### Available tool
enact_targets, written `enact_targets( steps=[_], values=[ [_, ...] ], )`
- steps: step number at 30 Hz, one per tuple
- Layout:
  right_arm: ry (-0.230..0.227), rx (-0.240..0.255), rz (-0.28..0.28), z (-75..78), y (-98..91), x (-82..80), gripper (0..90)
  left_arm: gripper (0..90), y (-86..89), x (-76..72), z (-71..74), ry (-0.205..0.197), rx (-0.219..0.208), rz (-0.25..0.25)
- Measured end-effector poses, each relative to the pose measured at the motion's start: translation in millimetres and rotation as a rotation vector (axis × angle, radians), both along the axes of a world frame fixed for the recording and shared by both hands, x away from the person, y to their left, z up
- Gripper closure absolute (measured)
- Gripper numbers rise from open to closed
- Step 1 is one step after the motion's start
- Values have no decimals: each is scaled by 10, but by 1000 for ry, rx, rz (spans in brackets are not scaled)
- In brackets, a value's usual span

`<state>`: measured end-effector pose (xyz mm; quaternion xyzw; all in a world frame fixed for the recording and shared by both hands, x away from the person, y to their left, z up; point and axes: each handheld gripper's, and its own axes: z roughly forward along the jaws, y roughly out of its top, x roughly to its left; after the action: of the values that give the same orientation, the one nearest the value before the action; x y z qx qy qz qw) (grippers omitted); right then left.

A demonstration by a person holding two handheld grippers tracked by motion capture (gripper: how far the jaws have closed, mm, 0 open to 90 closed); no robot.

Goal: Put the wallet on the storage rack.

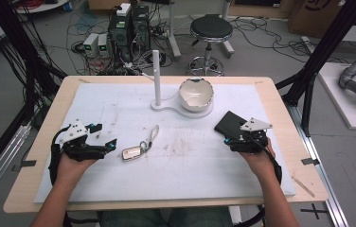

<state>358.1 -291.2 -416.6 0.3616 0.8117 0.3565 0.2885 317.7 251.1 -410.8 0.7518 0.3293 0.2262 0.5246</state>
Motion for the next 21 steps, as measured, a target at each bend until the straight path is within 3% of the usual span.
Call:
enact_targets(
  steps=[9,14,18,21],
  values=[
    [51,-79,11,-151,68,174,203,151,4,1,-14,7,1,-1],
    [61,-134,0,-222,98,234,282,151,2,0,-18,7,1,-2],
    [80,-184,-3,-267,111,251,389,151,1,1,-23,10,1,-4],
    [79,-192,14,-269,125,236,492,151,0,0,-27,17,-1,3]
  ],
)
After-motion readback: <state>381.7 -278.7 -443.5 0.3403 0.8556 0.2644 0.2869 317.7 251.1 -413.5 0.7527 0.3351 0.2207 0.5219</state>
